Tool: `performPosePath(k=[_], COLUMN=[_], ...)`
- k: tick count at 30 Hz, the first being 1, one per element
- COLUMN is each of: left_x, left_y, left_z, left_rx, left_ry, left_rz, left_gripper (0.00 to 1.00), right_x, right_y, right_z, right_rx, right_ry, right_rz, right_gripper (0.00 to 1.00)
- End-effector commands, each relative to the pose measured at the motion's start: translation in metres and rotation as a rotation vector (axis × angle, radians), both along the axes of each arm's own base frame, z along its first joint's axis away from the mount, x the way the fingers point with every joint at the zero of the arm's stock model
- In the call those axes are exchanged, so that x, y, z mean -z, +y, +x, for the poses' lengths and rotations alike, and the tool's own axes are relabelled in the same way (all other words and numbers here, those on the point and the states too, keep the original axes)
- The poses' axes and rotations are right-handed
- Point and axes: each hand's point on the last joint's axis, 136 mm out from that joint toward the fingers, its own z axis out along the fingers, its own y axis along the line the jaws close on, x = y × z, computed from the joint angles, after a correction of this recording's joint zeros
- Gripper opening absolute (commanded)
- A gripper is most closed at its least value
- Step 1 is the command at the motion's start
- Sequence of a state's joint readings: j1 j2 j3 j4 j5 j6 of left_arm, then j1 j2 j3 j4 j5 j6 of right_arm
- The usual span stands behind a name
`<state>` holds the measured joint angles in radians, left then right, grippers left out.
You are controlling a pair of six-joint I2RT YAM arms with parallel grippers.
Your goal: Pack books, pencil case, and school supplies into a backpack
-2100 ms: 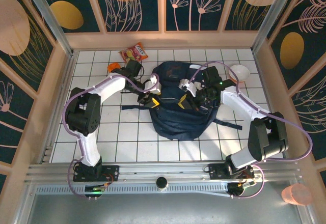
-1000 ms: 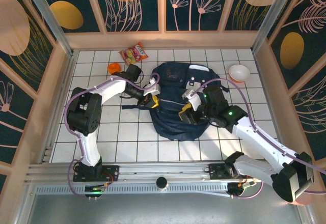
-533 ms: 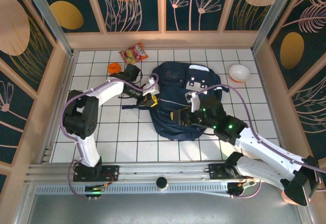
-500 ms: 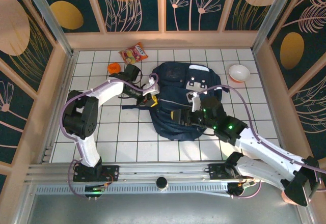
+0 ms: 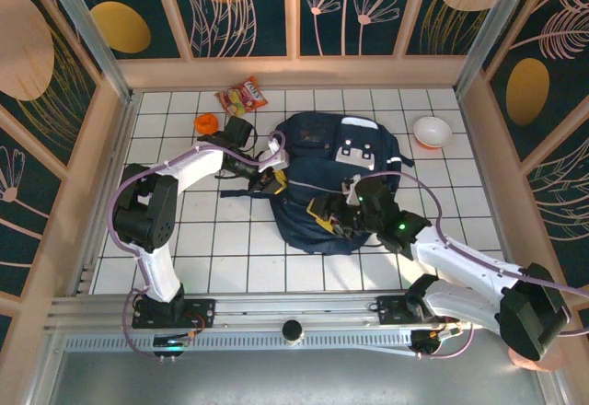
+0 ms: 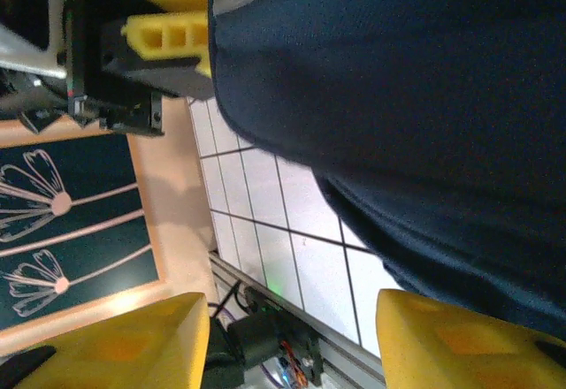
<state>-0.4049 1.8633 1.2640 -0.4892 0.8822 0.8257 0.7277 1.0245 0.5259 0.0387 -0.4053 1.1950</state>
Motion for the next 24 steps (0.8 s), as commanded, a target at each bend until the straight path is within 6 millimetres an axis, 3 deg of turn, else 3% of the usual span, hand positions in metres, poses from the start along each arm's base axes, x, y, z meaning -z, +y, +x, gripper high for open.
performPosePath(k=[1, 5, 10, 19, 24], left_x=[-0.010, -0.005, 0.003, -0.002, -0.005], left_y=[-0.010, -0.011, -0.006, 0.000, 0.002], left_z=[0.001, 0.003, -0.001, -0.013, -0.016], left_rx=[0.028, 0.018, 0.023, -0.006, -0.032], left_ry=[0.009, 0.007, 0.021, 0.035, 0.053], left_rz=[-0.087, -0.083, -0.035, -0.032, -0.036], left_gripper=[0.24, 0.24, 0.10, 0.01, 0.00], right_x=[-0.011, -0.010, -0.005, 0.008, 0.013], right_y=[-0.001, -0.008, -0.014, -0.014, -0.019], right_z=[0.013, 0.022, 0.028, 0.041, 0.050], right_rx=[0.033, 0.065, 0.113, 0.203, 0.269], right_ry=[0.004, 0.000, 0.011, 0.045, 0.037], right_rz=[0.085, 0.089, 0.093, 0.115, 0.118], right_gripper=[0.53, 0.52, 0.52, 0.48, 0.33])
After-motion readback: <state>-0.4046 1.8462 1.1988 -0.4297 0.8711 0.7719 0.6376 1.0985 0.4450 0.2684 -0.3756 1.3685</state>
